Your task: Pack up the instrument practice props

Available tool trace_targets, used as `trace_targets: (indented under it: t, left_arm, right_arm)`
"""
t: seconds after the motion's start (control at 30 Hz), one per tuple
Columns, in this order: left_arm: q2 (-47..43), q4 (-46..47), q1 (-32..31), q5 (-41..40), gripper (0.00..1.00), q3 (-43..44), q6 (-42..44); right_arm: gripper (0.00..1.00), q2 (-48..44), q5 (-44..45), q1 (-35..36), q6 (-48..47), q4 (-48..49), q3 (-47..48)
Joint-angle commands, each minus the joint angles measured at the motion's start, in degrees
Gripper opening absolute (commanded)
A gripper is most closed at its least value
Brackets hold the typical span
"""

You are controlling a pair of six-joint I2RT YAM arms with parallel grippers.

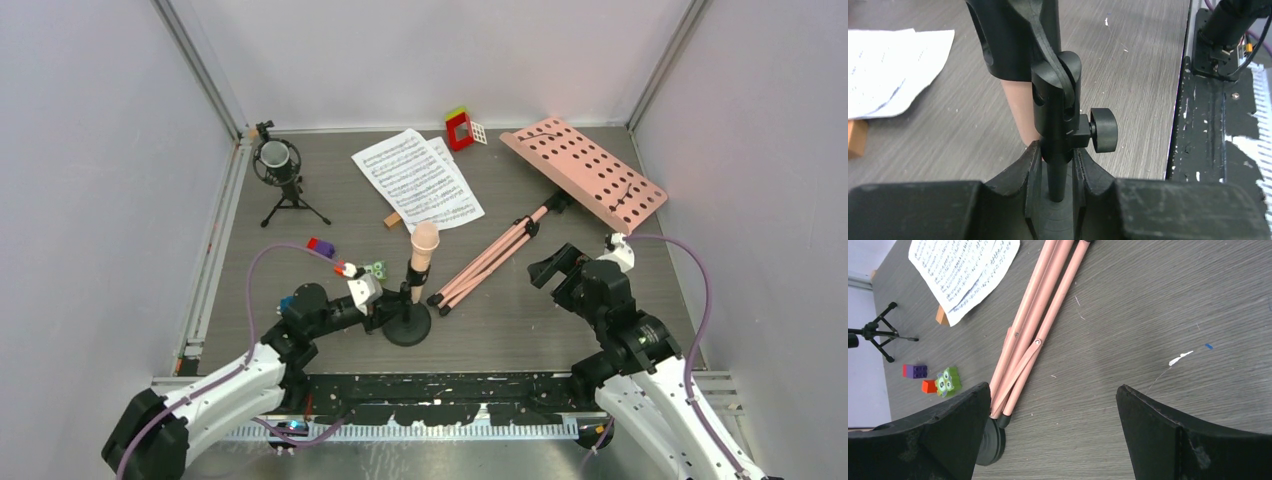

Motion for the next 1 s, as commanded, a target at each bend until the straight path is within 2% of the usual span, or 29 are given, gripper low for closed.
trace_targets:
  t: [0.0, 0.2, 0.23, 0.33, 0.4, 0.47, 0.57, 0.67, 0.73, 0.83, 0.87, 0.97]
  left_arm:
    - [1.6, 12.5, -4.3, -4.7, 0.00, -1.2, 6.6]
    - [2.2, 12.2, -4.8, -7.8, 0.02, -3.3, 7.9]
    - [1.8, 11.8, -4.8, -8.4, 0.05, -3.7, 7.8]
    - [-1.2, 9.3, -4.8, -10.6, 0.23, -4.6, 7.3]
    - [-3.8, 6.2, -4.8, -12.2, 0.32, -4.7, 7.3]
    - [-6.8, 3.1, -4.8, -14.3, 0.36, -4.8, 7.4]
    - [-11.2, 0.6, -4.8, -17.0, 0.49, -5.3, 6.9]
    - [-14.2, -2.4, -4.8, -18.0, 0.53, -5.2, 6.5]
    - [-14.9, -3.9, -4.8, -17.8, 0.62, -4.9, 6.2]
    - [-14.7, -6.3, -4.8, -17.0, 0.68, -3.5, 5.7]
    - [-14.4, -7.0, -4.8, -16.7, 0.78, -3.2, 5.7]
    - [-13.6, -9.6, -4.8, -16.5, 0.81, -1.8, 5.3]
  right_arm:
    - [1.00, 1.0, 0.4, 0.0, 0.0, 1.8, -0.1]
    - [1.00, 1.5, 0.2, 0.0, -0.1, 2.3, -0.2]
    - [1.00, 1.6, 0.2, 0.0, -0.2, 2.4, -0.1]
    - [1.00, 2.0, 0.0, 0.0, -0.2, 2.8, -0.1]
    - [1.00, 2.1, 0.0, 0.0, -0.4, 3.2, -0.1]
    - [1.00, 2.3, 0.0, 0.0, -0.4, 3.3, 0.0]
    - [1.00, 2.3, 0.1, 0.0, -0.5, 3.2, 0.3]
    - [1.00, 2.3, 0.1, 0.0, -0.6, 3.0, 0.4]
    - [1.00, 2.0, 0.1, 0.0, -0.6, 2.9, 0.3]
    - [1.00, 1.9, 0.1, 0.0, -0.6, 2.9, 0.3]
    - [1.00, 2.0, 0.0, 0.0, -0.6, 2.9, 0.3]
    - [1.00, 2.0, 0.1, 0.1, -0.7, 2.8, 0.3]
